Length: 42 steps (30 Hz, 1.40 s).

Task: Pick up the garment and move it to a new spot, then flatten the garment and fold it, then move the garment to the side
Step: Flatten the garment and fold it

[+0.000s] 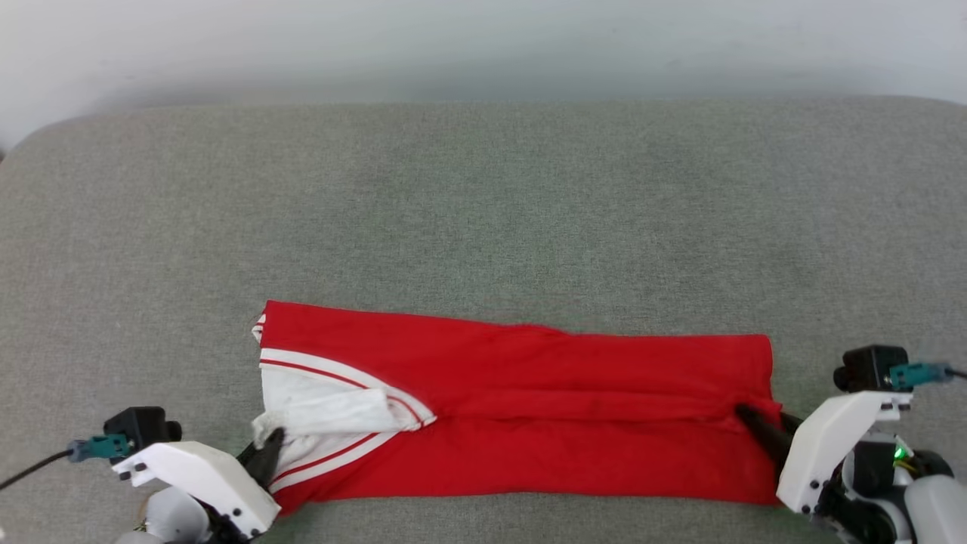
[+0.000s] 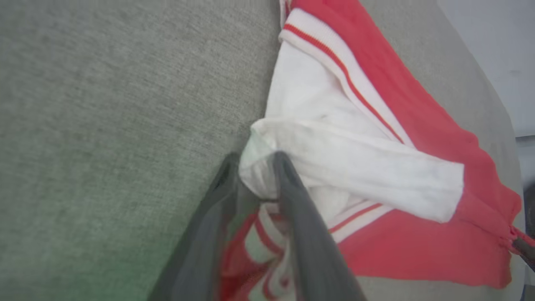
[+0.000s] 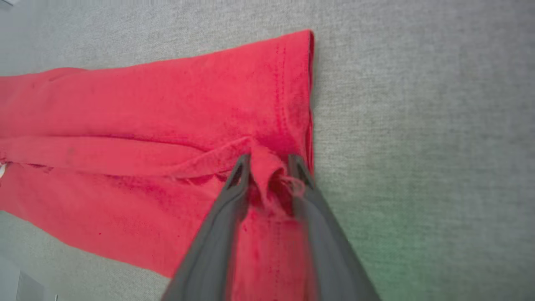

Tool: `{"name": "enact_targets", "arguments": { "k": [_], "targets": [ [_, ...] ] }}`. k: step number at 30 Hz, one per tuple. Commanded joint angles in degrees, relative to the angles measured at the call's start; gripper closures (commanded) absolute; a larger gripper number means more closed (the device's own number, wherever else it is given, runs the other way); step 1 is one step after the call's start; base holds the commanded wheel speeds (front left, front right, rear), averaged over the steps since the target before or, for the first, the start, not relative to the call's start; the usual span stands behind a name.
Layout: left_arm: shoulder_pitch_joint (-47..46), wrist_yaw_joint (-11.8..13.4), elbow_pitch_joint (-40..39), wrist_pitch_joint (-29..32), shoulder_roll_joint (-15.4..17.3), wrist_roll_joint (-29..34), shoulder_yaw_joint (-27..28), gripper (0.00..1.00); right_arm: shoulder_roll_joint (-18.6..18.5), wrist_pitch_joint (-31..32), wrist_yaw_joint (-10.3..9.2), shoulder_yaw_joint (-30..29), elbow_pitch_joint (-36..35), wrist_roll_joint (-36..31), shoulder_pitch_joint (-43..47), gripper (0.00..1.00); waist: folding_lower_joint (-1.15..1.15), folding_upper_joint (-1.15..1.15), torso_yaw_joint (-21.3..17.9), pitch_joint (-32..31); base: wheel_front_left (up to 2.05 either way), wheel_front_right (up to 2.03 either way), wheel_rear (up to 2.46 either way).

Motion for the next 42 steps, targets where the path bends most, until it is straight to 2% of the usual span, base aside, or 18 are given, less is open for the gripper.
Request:
{"name": "enact_targets", "arguments": {
  "k": [1,7,11,17,18,19,22,26,34,41,42],
  "targets": [
    [0.82,0.25,0.36,-1.23,-0.73,0.93,-0.2,0.0,0.61,-1.05,-0.04,0.03,0.21,-0.07,1.5,0.0,0.01,0.0,-0.05,-0.28,0.0,0.0,0.0],
    [0.02,0.91,-1.0,-11.73,-1.6,7.01,0.07,0.0,0.85,-8.24,-0.04,0.85,-4.62,-0.04,4.08,0.0,0.01,0.0,-0.59,-2.17,0.0,0.0,0.0],
    [0.73,1.79,-4.48,-17.67,-1.24,11.24,-0.18,0.0,-0.24,-10.25,-0.04,0.42,-9.26,0.41,4.8,0.0,0.01,0.0,-1.52,-3.6,0.0,0.0,0.0],
    [0.63,3.88,-10.19,-25.12,-1.7,17.58,-1.17,0.0,-2.46,-7.01,-0.04,-4.02,-12.65,0.16,3.88,0.0,0.01,0.0,-2.11,-5.09,0.0,0.0,0.0],
    [0.42,4.25,-11.08,-26.05,-1.65,18.92,-1.65,0.0,-2.98,-5.87,-0.04,-5.09,-12.55,0.15,3.55,0.0,0.01,0.0,-2.0,-5.18,0.0,0.0,0.0],
    [-0.51,5.27,-13.64,-28.12,-1.85,22.62,-2.4,0.0,-4.36,-1.78,-0.04,-8.19,-11.67,-0.23,2.41,0.0,0.01,0.0,-1.24,-5.24,0.0,0.0,0.0],
    [-0.84,6.61,-15.62,-28.98,-2.11,26.36,-3.75,0.0,-5.07,2.75,-0.04,-10.24,-10.25,-0.64,1.87,0.0,0.01,0.0,-0.11,-4.98,0.0,0.0,0.0],
    [-1.13,7.62,-17.78,-29.39,-2.75,28.92,-5.11,0.0,-4.13,7.94,-0.04,-11.07,-8.47,-1.49,1.81,0.0,0.01,0.0,1.85,-4.18,0.0,0.0,0.0],
    [-2.21,7.42,-19.59,-29.62,-4.4,30.4,-7.1,0.0,1.02,11.89,-0.04,-10.73,-2.47,-1.81,1.09,0.0,0.01,0.0,6.01,-1.59,0.0,0.0,0.0],
    [-2.78,7.17,-18.58,-29.58,-4.89,30.42,-7.5,0.0,3.32,15.63,-0.04,-8.07,6.35,-0.82,1.9,0.0,0.01,0.0,7.59,-0.82,0.0,0.0,0.0],
    [-2.78,7.17,-18.44,-29.6,-4.92,30.32,-7.45,0.0,3.61,15.98,-0.03,-7.48,6.89,-0.55,1.97,0.23,0.01,0.0,7.59,-0.88,0.0,0.0,0.0]
  ]
}}
